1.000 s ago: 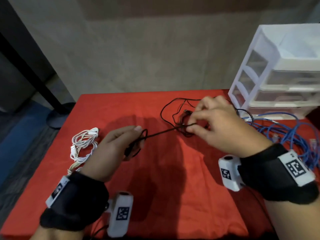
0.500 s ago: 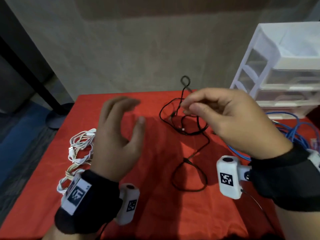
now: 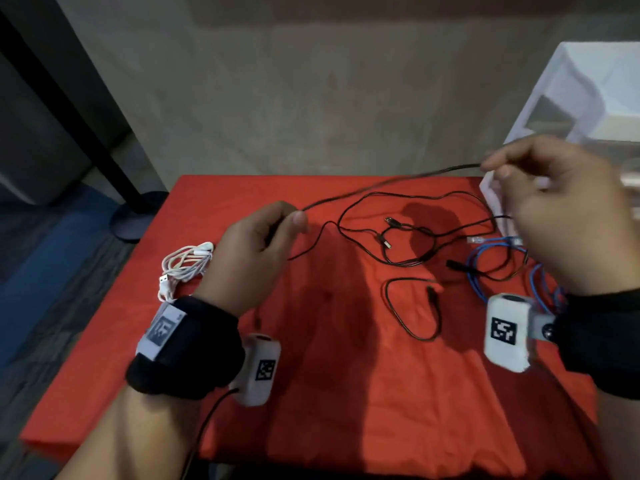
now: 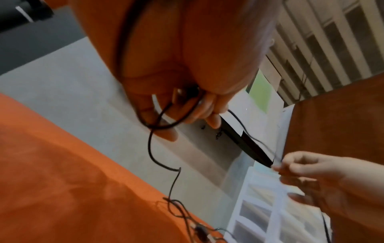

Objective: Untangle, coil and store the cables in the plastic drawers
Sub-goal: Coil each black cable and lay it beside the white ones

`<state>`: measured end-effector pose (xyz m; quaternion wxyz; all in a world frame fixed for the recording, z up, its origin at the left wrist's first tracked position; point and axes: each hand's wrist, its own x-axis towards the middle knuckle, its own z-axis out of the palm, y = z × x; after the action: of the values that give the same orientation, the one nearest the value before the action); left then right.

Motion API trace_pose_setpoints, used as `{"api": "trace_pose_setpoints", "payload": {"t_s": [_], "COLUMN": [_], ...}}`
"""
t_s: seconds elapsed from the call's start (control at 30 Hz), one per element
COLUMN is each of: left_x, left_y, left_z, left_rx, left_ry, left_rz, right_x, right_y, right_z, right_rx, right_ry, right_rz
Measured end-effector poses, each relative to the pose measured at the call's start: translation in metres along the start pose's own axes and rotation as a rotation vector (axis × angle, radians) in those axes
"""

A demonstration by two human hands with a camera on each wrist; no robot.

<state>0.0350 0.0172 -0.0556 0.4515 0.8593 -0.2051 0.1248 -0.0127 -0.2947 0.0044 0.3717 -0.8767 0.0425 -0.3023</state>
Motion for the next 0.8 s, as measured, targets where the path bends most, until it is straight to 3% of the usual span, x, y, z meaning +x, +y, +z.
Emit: {"api": "trace_pose_setpoints", "payload": {"t_s": [0.07,0.13,0.23,0.3,0.4,0.47,0.53,0.63,0.8], "left_x": [0.001,-0.002,-0.010,-0.012,-0.012,-0.011,-0.009,-0.005,-0.002], "left_y": [0.010,0.025,0.048,0.052,0.037,0.022,0.011,0.007,0.021], "left_z": [0.004,0.014,0.022,0.020,0.009,-0.001,-0.011,-0.014,-0.001], "left_rx": [0.029,0.046,-0.053,-0.129,-0.135,-0.107,-0.130,-0.201,-0.289], "left_ry": [0.010,-0.056,-0.136,-0.122,-0.083,-0.043,0.013,0.083,-0.016], "left_rz": [0.047,0.105,0.186,0.187,0.131,0.058,-0.015,-0.093,-0.140], "right_x": [-0.005,-0.019,-0.042,-0.038,-0.015,0.000,0.007,0.006,-0.003], "right_y": [-0.010,-0.030,-0.049,-0.050,-0.035,-0.019,-0.007,0.004,-0.003], "right_z": [0.009,0.027,0.056,0.055,0.029,0.007,-0.010,-0.014,0.009], "right_rx": [-0.332,-0.408,-0.233,-0.074,0.014,0.144,0.254,0.172,-0.036], "right_ry": [-0.032,-0.192,-0.501,-0.555,-0.272,-0.024,0.129,0.086,-0.238], "right_rz": [-0.196,-0.345,-0.434,-0.386,-0.215,0.032,0.260,0.322,0.127]}}
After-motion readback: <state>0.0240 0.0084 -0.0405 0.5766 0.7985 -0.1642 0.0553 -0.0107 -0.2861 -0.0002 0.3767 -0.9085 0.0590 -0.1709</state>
